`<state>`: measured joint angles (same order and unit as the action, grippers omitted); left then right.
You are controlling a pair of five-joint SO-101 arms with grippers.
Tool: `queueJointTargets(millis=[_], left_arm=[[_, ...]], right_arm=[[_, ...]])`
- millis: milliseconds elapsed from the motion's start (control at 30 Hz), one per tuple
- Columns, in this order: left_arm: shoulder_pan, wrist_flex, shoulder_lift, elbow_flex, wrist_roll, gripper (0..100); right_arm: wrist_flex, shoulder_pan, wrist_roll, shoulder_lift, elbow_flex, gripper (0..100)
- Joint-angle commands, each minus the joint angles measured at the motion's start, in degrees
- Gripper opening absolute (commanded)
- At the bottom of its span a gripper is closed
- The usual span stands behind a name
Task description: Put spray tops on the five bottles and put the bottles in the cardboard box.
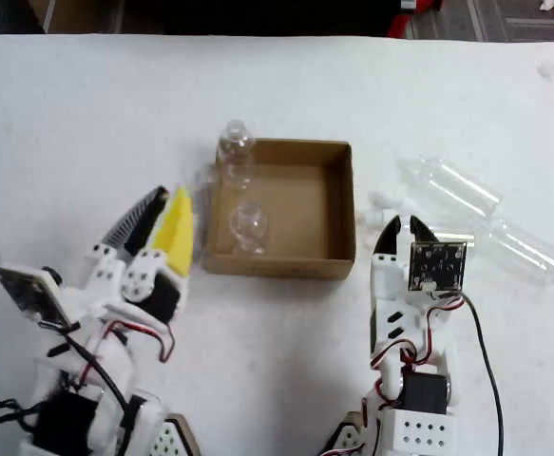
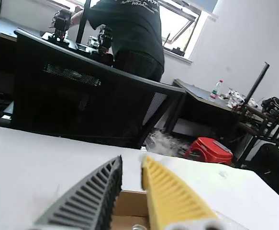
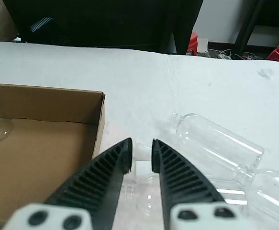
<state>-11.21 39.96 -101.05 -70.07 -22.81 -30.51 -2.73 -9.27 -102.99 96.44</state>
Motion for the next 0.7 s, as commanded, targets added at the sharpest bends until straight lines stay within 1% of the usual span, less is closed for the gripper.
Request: queueJointTargets(millis=[0, 100, 200, 267, 433, 600, 633, 667], left_arm=[[8.8, 0.8, 6.3, 7.9, -1.2, 2], [16.1, 0.7, 12.0, 10.3, -1.2, 2], [19.3, 0.4, 21.1, 12.4, -0.9, 2], [20.5, -1.1, 29.1, 14.1, -0.8, 2], [21.5, -8.5, 52.9, 17.9, -0.8, 2], [22.1, -11.0, 71.3, 20.4, -0.7, 2], [22.3, -10.9, 73.7, 20.7, 0.1, 2], [22.9, -10.9, 75.6, 21.1, 2.6, 2]], right_arm=[[0.0, 0.2, -0.5, -0.2, 0.4, 6.0], [0.0, 0.2, -0.5, -0.2, 0.4, 6.0], [0.0, 0.2, -0.5, -0.2, 0.4, 6.0], [0.0, 0.3, -0.5, -0.2, 0.4, 6.0], [0.0, 0.4, -0.5, -0.2, 0.4, 6.0], [0.4, 0.4, 0.1, -0.2, 0.4, 6.0], [0.8, 0.4, 0.1, -0.3, 0.4, 6.0], [1.5, 0.4, 0.2, -0.3, 0.4, 6.0]])
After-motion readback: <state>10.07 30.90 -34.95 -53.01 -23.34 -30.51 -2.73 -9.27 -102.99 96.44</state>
